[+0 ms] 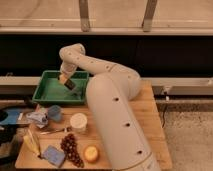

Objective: Wipe tray with eraser

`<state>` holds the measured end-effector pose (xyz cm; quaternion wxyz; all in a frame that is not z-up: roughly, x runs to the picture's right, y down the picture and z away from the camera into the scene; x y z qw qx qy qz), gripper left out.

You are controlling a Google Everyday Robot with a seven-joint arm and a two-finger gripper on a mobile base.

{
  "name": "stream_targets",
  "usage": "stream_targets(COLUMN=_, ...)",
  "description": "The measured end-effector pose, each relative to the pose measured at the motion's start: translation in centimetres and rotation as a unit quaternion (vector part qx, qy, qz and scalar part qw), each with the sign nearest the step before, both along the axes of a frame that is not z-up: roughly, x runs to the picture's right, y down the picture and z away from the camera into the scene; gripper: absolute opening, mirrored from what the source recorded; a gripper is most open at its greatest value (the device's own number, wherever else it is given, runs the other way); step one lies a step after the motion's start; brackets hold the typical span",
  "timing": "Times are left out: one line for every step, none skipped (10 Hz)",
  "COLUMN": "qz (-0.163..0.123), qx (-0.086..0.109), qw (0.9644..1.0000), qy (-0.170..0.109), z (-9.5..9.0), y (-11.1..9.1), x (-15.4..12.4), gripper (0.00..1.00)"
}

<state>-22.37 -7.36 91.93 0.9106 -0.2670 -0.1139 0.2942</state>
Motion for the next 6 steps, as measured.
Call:
stream_targets(qz=0.006, qx=-0.003, qw=0.9999, qy=0.013, z=-0.7, y=0.4, x=1.5, gripper=0.00)
stream_targets(qz=0.014, qx=-0.006, qw=0.9995, qy=0.026, z=-1.2, y=0.7, x=3.1, gripper=0.00)
stream_targets(qz=0.021, qx=-0.008, qw=0.9991, qy=0.037, z=-1.1, y=0.7, x=4.4, gripper=0.00)
stream_targets(qz=0.027, qx=-0.009, qw=0.9988, qy=0.040, z=-0.9, y=0.6, x=5.1, gripper=0.00)
stream_targets(qz=0.030, qx=-0.010, qw=0.9987, qy=0.041, z=-0.4, y=0.5, x=5.3, gripper=0.00)
stream_targets(qz=0.030, qx=-0.010, qw=0.9988, qy=0.037, z=0.3, y=0.2, x=5.1, gripper=0.00)
